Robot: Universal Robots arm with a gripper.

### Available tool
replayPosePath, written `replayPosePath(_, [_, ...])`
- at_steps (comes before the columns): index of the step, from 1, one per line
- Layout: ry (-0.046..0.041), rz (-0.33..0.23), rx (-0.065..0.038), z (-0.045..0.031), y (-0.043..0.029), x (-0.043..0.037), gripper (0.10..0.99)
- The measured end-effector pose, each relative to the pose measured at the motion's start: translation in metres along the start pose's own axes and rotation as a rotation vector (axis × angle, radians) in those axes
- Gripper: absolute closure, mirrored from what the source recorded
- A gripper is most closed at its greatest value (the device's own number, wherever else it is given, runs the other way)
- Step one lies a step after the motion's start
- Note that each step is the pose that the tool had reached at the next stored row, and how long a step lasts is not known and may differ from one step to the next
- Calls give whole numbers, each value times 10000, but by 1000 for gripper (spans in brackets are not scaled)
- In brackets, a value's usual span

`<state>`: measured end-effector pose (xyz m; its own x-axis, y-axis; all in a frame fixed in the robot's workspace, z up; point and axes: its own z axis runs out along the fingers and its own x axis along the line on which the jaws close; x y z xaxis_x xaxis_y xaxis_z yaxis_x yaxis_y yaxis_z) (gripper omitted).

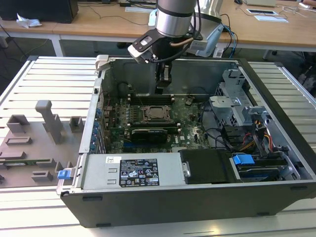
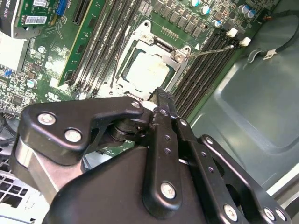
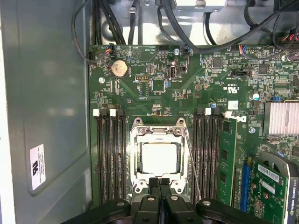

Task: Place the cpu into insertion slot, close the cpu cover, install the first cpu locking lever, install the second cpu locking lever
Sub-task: 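Close the cpu cover, then install the first cpu locking lever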

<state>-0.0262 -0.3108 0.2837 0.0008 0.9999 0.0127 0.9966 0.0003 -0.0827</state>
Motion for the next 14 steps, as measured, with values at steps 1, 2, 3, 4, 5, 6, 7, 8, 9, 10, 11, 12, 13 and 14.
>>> replayPosePath(1, [0,1,0,0,0,0,980])
replayPosePath(2, [-1,0,0,-1,0,0,980])
replayPosePath(3, [0,1,1,-1,0,0,980])
replayPosePath(4, [0,0,0,-1,0,0,980])
replayPosePath(5, [0,0,0,-1,0,0,980])
replayPosePath(6, [0,0,1,-2,0,0,980])
replayPosePath(7, [-1,0,0,-2,0,0,980])
replayPosePath(8, [0,1,0,-2,0,0,980])
replayPosePath(9, [0,1,0,-2,0,0,980])
replayPosePath(10, [-1,0,0,-2,0,0,980])
replayPosePath(11, [0,0,0,-2,0,0,980])
replayPosePath(12, [-1,-6,1,-3,0,0,980])
replayPosePath(13, [-15,-157,3,-3,0,0,980])
replayPosePath(14, [-37,-434,6,-3,0,0,980])
